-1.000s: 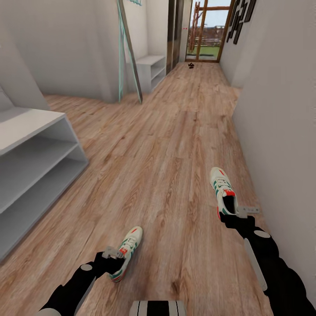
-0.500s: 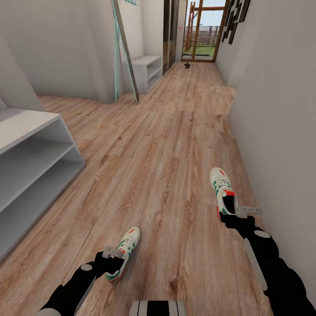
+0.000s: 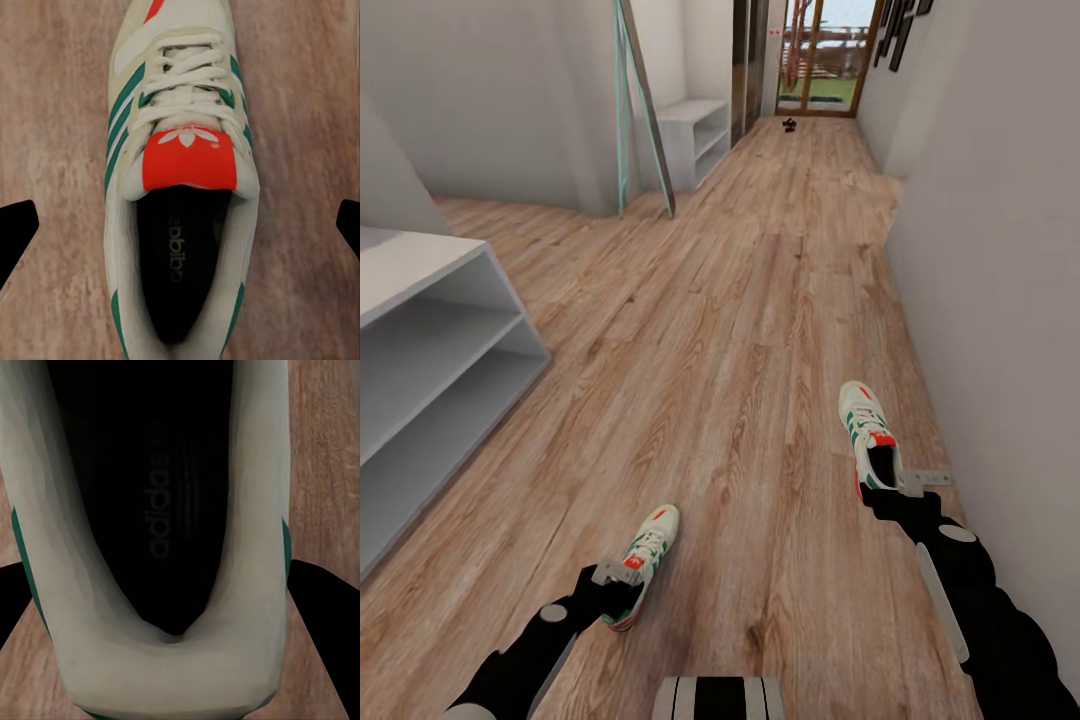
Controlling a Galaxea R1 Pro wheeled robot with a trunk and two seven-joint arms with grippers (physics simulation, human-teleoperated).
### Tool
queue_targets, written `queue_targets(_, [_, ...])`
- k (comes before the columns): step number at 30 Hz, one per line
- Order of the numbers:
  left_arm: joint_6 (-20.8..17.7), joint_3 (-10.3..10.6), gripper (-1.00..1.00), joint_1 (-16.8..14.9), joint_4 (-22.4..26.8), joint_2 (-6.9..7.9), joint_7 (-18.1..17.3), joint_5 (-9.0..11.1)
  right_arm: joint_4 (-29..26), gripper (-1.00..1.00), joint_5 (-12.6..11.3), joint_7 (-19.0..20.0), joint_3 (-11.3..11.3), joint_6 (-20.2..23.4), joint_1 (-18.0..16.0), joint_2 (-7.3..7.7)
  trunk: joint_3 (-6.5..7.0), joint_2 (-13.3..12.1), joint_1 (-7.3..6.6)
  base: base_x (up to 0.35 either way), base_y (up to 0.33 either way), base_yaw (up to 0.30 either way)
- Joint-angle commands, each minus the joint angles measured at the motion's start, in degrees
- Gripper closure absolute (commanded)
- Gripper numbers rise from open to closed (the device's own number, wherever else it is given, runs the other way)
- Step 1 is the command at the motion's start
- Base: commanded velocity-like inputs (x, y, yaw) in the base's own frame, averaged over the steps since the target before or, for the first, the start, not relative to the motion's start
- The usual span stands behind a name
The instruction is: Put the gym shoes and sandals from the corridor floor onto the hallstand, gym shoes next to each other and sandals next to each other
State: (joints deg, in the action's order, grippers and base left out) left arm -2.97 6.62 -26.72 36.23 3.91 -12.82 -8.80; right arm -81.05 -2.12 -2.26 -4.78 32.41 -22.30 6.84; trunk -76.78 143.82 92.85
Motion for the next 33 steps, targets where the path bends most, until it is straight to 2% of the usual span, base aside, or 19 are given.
queue_targets(1, [0.37,0.07,-1.00,0.02,0.11,0.07,-0.11,-0.45,-0.07,1.00,-0.25,-0.20,0.04,0.29,-0.02,0.02,-0.09,0.02,-0.01,0.000,0.000,0.000])
queue_targets(8, [2.43,-0.01,-1.00,0.09,0.09,0.28,-0.10,-0.97,-0.06,1.00,-0.25,-0.20,0.04,0.29,-0.02,0.02,-0.27,0.02,-0.01,0.000,0.000,0.000])
queue_targets(11, [5.37,-0.40,-1.00,0.17,0.01,0.38,-0.02,-2.11,0.01,1.00,-0.25,-0.20,0.04,0.29,-0.02,0.02,-1.15,0.06,0.07,0.000,0.000,0.000])
queue_targets(19, [6.20,-0.56,-1.00,0.18,0.00,0.39,-0.02,-2.27,0.01,1.00,-0.25,-0.20,0.04,0.29,-0.02,0.02,-3.64,0.16,0.27,0.000,0.000,0.000])
queue_targets(33, [6.23,-0.56,-1.00,0.18,0.07,0.39,-0.09,-2.28,-0.07,1.00,-0.25,-0.20,0.02,0.29,-0.02,0.02,-4.15,0.16,0.27,0.000,0.000,0.000])
